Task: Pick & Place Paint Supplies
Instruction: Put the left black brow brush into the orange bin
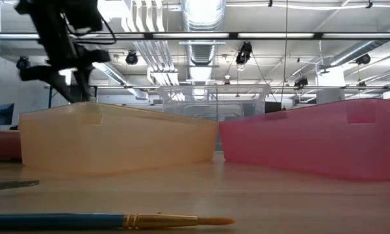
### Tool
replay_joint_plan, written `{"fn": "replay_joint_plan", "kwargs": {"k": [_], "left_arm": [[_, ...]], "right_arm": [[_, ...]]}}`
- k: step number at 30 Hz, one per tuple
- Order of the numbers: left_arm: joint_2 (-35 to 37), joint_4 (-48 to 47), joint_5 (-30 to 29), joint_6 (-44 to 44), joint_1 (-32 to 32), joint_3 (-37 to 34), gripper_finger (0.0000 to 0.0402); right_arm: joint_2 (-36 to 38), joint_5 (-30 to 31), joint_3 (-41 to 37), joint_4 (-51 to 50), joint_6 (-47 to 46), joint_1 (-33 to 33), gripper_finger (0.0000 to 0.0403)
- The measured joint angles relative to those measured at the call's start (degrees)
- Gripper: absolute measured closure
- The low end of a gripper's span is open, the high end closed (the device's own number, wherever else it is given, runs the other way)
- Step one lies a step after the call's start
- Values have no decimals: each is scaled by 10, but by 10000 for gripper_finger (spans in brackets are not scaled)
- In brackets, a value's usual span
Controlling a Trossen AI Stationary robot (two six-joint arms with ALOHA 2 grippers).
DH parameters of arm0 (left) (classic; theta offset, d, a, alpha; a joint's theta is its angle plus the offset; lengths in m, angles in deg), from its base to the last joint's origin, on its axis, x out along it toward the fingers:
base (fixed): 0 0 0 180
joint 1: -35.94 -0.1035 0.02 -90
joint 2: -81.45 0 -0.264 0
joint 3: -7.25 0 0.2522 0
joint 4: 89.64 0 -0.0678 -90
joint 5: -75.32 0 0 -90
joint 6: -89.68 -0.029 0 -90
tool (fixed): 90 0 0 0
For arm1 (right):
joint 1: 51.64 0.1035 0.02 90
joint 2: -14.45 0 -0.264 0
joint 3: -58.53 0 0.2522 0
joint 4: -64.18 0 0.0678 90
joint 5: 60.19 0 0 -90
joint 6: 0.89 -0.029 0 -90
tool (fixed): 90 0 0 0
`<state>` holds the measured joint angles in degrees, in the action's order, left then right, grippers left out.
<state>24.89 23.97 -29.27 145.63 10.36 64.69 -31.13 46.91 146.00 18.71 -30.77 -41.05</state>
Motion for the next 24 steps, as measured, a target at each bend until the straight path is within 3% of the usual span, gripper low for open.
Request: {"fn": "replay_joint_plan", "kwargs": {"k": [3, 13, 24], "left_arm": [[-54, 44, -14, -76, -39, 0, 225], [-207, 58, -118, -33, -30, 0, 225], [-245, 102, -115, 49, -28, -42, 232]], "right_arm": [[-3, 0, 0, 3, 4, 0, 225], [-13, -4, 0, 6, 5, 0, 225], [-22, -7, 0, 7, -2, 0, 225]]}}
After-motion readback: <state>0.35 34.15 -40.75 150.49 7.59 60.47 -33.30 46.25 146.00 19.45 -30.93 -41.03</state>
